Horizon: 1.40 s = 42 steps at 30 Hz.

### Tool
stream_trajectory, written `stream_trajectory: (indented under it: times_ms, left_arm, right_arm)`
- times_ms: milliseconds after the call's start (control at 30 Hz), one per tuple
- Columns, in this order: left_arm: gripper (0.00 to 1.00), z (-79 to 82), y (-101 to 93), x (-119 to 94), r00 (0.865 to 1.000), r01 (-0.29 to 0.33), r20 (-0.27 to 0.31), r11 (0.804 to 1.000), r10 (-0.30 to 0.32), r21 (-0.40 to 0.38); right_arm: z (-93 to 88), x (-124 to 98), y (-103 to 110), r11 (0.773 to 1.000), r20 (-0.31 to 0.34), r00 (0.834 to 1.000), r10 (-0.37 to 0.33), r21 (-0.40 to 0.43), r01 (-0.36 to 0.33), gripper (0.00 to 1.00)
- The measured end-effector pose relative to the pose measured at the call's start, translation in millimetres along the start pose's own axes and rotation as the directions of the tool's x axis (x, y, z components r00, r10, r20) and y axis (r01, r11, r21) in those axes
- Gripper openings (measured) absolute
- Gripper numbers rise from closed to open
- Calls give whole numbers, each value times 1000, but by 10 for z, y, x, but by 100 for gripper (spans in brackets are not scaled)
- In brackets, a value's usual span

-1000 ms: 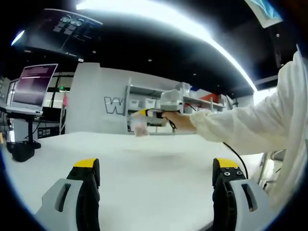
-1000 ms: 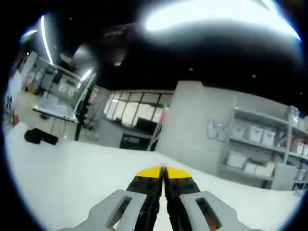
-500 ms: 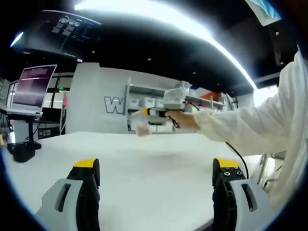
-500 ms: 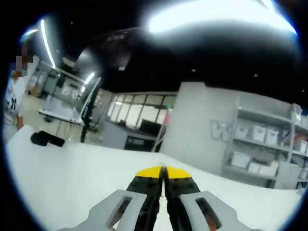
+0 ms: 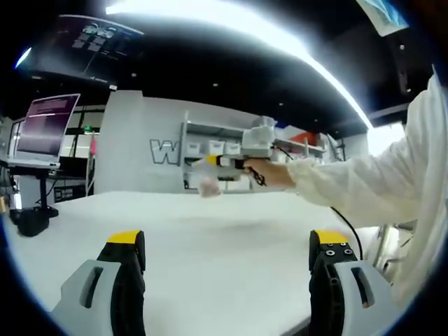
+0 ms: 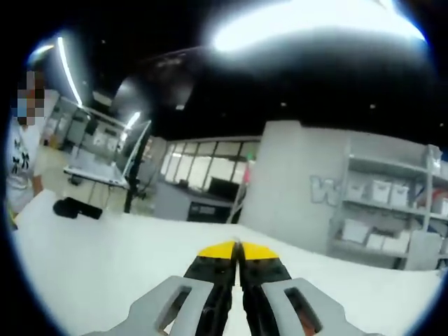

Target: Open the resealable bag by pulling the two sides of the seal apart until the entire bag opening is separated and visibly accessible.

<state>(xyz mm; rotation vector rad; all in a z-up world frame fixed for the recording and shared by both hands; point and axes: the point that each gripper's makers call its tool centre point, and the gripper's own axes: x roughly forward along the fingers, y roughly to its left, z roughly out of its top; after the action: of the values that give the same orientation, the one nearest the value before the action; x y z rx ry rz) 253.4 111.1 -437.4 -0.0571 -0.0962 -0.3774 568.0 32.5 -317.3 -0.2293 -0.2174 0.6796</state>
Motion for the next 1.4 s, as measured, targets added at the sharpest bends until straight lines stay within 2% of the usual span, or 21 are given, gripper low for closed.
stream_trajectory:
  times_ms: [533,600,700,767,1400]
  left_arm:
    - [95,-3,-32,8,1000,12,-8,1000,-12,6]
    - [95,-3,-33,9,1000,13,-7,1000,-13,4]
    - [95,-6,-40,8,1000,14,-10,1000,-14,5]
    - [95,-8,-41,9,1000,14,-11,1000,-14,7]
    - [95,-41,-40,-1,1000,11,-17,1000,-11,4]
  right_arm:
    - [-50,-187,-18,1000,-2,1000,6,9,-6,0]
    - [-52,-215,-25,1000,-2,1000,7,18,-7,0]
    - [-40,-243,-25,996,6,1000,13,87,-13,0]
    - [-33,-259,-24,996,8,1000,16,90,-17,0]
    - [-54,-446,172,989,10,996,86,117,-87,0]
